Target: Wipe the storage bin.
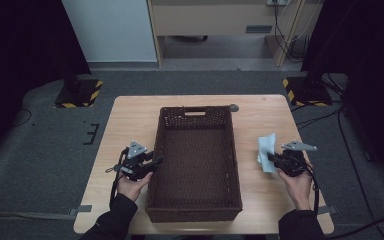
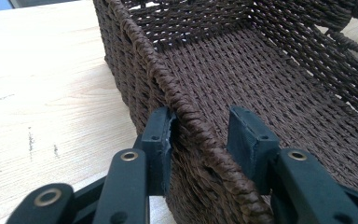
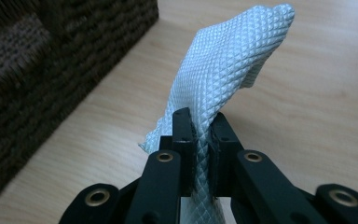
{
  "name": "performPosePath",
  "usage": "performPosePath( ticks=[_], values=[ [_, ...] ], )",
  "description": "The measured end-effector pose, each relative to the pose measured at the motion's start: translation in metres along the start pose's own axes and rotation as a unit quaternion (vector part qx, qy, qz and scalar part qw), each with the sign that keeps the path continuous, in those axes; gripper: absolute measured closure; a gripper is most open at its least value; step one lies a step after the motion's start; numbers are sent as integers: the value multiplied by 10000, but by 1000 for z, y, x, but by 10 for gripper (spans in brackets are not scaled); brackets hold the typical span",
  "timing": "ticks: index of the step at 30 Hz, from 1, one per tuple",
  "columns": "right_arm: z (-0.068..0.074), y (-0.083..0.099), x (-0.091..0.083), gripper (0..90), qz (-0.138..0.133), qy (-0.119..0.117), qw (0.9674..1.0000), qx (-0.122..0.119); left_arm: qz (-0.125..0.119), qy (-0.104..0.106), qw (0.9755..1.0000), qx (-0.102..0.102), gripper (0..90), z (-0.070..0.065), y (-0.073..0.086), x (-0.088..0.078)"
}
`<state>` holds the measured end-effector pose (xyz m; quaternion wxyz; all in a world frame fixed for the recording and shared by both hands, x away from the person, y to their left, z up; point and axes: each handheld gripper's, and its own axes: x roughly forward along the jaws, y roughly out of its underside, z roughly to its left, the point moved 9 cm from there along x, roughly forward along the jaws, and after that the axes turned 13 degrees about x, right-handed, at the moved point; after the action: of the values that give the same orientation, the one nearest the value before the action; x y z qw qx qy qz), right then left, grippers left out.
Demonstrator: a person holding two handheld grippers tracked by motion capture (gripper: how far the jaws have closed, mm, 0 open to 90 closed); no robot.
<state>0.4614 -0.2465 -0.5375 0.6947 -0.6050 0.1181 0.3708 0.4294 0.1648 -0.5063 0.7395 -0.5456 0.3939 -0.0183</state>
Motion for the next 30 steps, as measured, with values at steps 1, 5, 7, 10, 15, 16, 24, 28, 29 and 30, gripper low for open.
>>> performPosePath(
  ticks=[1,5,7,10,15,16,24,28,29,30],
  values=[
    [2,-3,0,839,-46,-21,10000,-24,-4,2,10000,-4,597,0,0,0],
    [7,-11,1,839,-169,-23,9998,-83,-7,20,10000,-11,596,0,0,0],
    [10,-14,2,840,-236,-41,9997,-96,-14,25,10000,-32,594,0,0,1],
    [13,-20,4,839,-290,-25,9994,-183,-25,30,10000,-43,595,0,-1,1],
    [20,-28,11,838,-325,-33,9991,-282,-50,62,10000,-50,594,0,-1,2],
    [22,-30,13,837,-323,-35,9991,-285,-55,63,9999,-59,594,0,-1,2],
    [31,-46,34,841,-367,-35,9985,-400,-55,83,9999,-81,592,0,-1,3],
    [38,-48,51,841,-270,-13,9983,-517,-52,91,9999,-75,590,0,-1,3],
    [40,-49,54,841,-264,-17,9981,-548,-54,91,9999,-78,589,0,-1,3],
    [42,-50,56,842,-299,-29,9981,-545,-53,94,9999,-74,590,0,-1,3]
  ],
)
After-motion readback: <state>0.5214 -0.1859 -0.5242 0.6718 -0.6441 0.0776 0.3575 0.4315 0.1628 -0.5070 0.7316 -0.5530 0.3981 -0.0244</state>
